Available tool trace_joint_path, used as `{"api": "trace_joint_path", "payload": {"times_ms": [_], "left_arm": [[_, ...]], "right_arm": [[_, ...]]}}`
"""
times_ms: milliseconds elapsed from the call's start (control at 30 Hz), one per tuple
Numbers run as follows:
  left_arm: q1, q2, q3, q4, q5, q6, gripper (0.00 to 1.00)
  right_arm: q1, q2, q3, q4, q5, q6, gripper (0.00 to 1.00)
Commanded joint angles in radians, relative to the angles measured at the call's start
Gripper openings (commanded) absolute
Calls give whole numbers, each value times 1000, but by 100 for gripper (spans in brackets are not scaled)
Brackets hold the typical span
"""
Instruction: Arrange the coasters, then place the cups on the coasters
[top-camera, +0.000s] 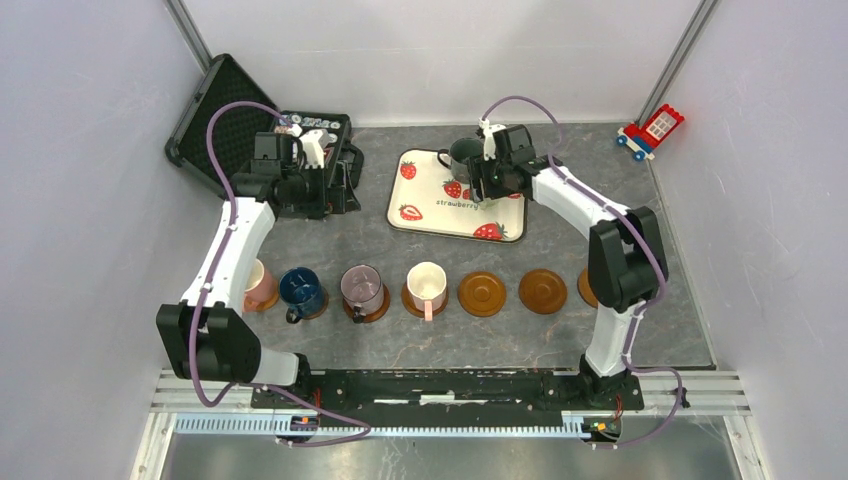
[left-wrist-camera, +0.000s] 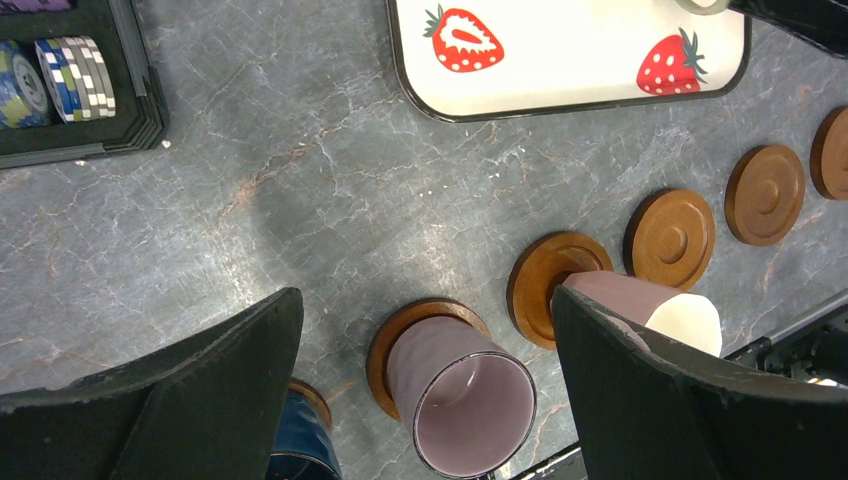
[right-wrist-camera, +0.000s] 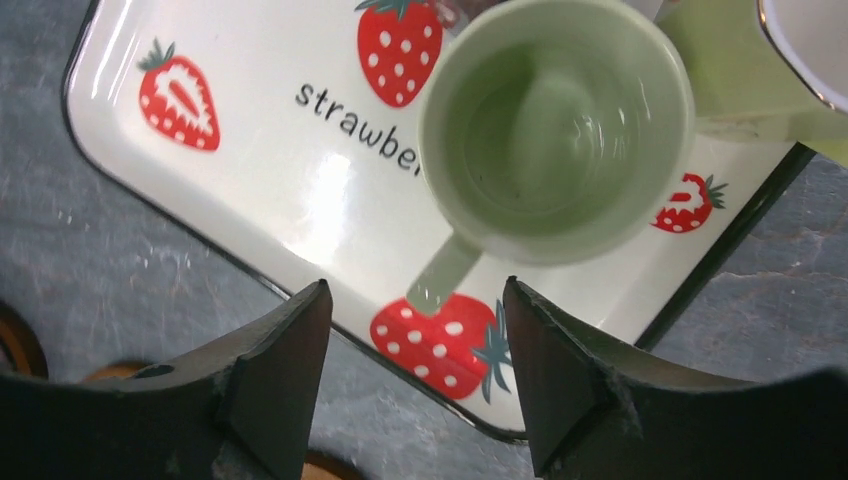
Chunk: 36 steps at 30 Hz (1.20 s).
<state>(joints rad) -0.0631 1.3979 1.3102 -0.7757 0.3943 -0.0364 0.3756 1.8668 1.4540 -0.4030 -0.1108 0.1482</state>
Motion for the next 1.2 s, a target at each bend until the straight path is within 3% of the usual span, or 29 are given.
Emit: {"api": "trace_joint_path", "payload": {"times_ms": [0, 367, 500, 767, 1167], "left_arm": [[3, 2, 54, 20, -12, -7, 100], [3, -16, 41, 27, -21, -16, 100], [3, -20, 38, 24, -22, -5, 100], [3, -36, 27, 25, 7, 2, 100], [3, -129, -63, 88, 36, -3, 100]], "right_arm": [[6, 74, 95, -62, 158, 130, 66], [21, 120, 89, -41, 252, 161, 50], [21, 125, 82, -29, 261, 139, 38], [21, 6, 17, -38, 278, 71, 0], [32, -244, -120, -5, 228, 58, 0]]}}
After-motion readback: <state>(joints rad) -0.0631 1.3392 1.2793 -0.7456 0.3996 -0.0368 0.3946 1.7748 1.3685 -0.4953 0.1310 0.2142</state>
